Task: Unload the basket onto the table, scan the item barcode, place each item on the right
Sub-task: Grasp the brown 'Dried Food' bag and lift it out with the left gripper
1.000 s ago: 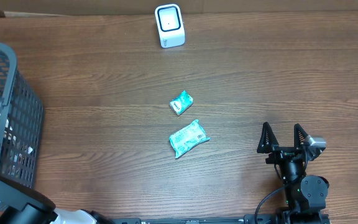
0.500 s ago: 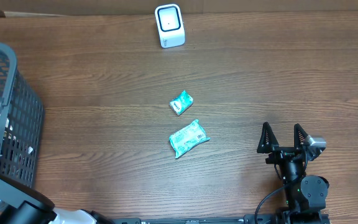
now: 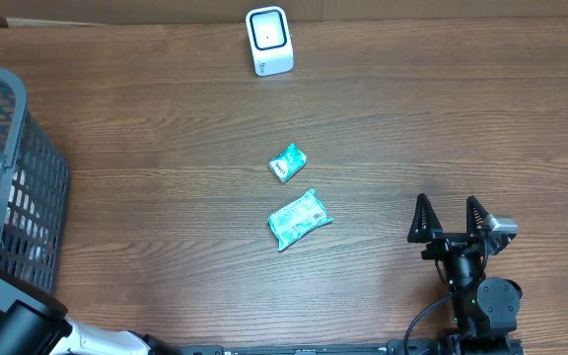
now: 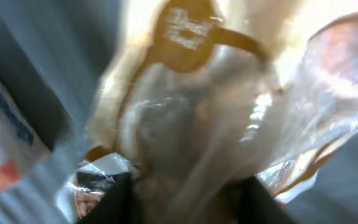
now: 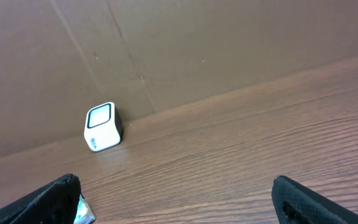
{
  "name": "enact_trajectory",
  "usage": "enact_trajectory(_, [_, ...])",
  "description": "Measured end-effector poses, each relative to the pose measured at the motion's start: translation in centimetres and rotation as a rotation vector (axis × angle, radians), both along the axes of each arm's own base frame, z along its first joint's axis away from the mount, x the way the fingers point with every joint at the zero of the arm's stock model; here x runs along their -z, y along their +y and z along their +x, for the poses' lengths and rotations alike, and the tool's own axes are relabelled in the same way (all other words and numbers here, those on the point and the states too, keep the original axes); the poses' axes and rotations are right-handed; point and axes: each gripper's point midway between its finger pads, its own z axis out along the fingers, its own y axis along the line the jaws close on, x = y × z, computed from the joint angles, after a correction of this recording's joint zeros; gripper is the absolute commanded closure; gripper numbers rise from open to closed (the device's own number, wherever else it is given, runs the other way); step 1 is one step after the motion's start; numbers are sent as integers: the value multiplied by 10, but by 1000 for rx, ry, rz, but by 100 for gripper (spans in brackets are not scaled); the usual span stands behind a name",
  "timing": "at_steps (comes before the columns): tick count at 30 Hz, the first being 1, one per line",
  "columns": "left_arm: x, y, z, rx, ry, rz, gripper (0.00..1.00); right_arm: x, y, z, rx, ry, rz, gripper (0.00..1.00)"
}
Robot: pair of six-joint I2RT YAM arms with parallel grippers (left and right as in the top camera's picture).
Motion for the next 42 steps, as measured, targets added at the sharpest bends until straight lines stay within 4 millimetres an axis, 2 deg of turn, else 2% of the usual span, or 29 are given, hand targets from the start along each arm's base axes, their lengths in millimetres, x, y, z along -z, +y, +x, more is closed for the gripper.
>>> enact_trajectory(4, [0,0,2,2,-8,-3,81,0,0,0,0,0,0,0])
enact_trajectory(8, [0,-3,1,3,-7,-15,89,0,0,0,0,0,0,0])
enact_trajectory(12, [-3,-6,-1,2,16,-50,93,0,0,0,0,0,-1,0])
enact_trajectory(14, [-8,-10,-5,2,54,-91,93,0,0,0,0,0,-1,0])
enact_trajectory(16, [-19,-4,-2,1,61,-94,93,0,0,0,0,0,-1,0])
enact_trajectory(17, [-29,-1,0,1,60,-96,94,0,0,0,0,1,-1,0])
enact_trajectory(22, [-106,23,28,6,-50,-24,94,0,0,0,0,0,-1,0])
enact_trajectory(27, [-171,32,40,11,-129,52,93,0,0,0,0,0,0,0])
enact_trajectory(28, [-191,36,43,10,-159,89,94,0,0,0,0,0,0,0])
enact_trajectory(31, [-229,33,50,19,-233,126,95,0,0,0,0,-1,0,0])
enact_trajectory(33, [-261,29,65,50,-354,151,94,0,0,0,0,0,-1,0])
enact_trajectory(35, [-288,17,80,95,-473,149,93,0,0,0,0,0,-1,0])
enact_trajectory(38, [-320,-16,105,198,-633,109,94,0,0,0,0,0,0,0])
enact_trajectory(39, [-332,-40,117,262,-690,80,94,0,0,0,0,0,-1,0])
enact_trajectory(40, [-338,-54,123,300,-712,65,94,0,0,0,0,0,-1,0])
enact_trajectory(42, [-347,-94,138,417,-740,36,94,0,0,0,0,-1,0,0])
